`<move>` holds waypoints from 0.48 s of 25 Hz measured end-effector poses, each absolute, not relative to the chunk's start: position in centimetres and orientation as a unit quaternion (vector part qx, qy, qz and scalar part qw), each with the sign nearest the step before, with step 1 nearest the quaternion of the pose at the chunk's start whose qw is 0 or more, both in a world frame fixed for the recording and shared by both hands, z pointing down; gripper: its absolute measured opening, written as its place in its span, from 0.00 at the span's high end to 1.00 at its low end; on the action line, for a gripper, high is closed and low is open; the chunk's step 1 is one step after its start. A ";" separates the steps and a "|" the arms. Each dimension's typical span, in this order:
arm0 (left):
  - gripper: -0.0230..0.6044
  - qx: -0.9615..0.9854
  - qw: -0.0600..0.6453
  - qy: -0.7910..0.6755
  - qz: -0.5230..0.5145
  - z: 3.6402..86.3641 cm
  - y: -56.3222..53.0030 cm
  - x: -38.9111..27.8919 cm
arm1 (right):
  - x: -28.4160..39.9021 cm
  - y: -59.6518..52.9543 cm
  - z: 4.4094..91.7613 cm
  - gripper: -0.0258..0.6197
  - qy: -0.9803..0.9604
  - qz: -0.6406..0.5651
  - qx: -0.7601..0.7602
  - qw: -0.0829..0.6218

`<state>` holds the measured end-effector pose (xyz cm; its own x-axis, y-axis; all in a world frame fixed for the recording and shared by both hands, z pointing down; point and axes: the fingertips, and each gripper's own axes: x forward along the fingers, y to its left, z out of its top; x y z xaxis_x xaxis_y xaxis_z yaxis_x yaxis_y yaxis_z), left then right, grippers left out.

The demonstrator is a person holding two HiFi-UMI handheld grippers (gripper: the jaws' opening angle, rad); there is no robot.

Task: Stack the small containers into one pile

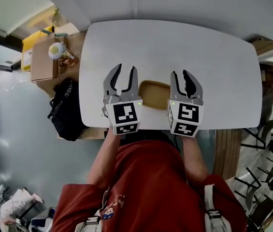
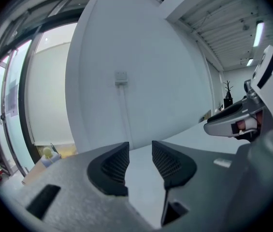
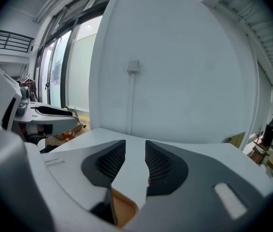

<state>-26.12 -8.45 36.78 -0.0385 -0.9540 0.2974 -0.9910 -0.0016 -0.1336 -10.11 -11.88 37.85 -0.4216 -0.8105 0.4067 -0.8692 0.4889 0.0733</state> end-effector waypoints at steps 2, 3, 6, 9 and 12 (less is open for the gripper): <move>0.73 0.688 0.032 -0.711 0.143 35.3 -8.5 -26.4 | -10.5 -12.1 36.8 0.76 -0.845 0.066 0.497 0.184; 0.73 0.687 0.020 -0.714 0.137 34.6 -8.5 -26.5 | -10.7 -12.3 36.3 0.76 -0.848 0.062 0.496 0.177; 0.74 0.685 -0.010 -0.718 0.120 33.0 -8.5 -26.7 | -11.3 -12.7 34.5 0.75 -0.855 0.045 0.493 0.154; 0.74 0.686 -0.025 -0.720 0.102 31.8 -8.7 -26.9 | -11.6 -13.0 33.0 0.75 -0.860 0.029 0.490 0.136; 0.74 0.685 -0.016 -0.723 0.087 30.8 -8.7 -27.4 | -12.1 -13.1 32.1 0.75 -0.865 0.021 0.485 0.128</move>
<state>-27.39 -8.71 30.83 -0.0615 -0.9935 0.0959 -0.9879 0.0469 -0.1478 -12.08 -13.14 32.14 -0.4963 -0.8336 0.2425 -0.8444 0.5284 0.0880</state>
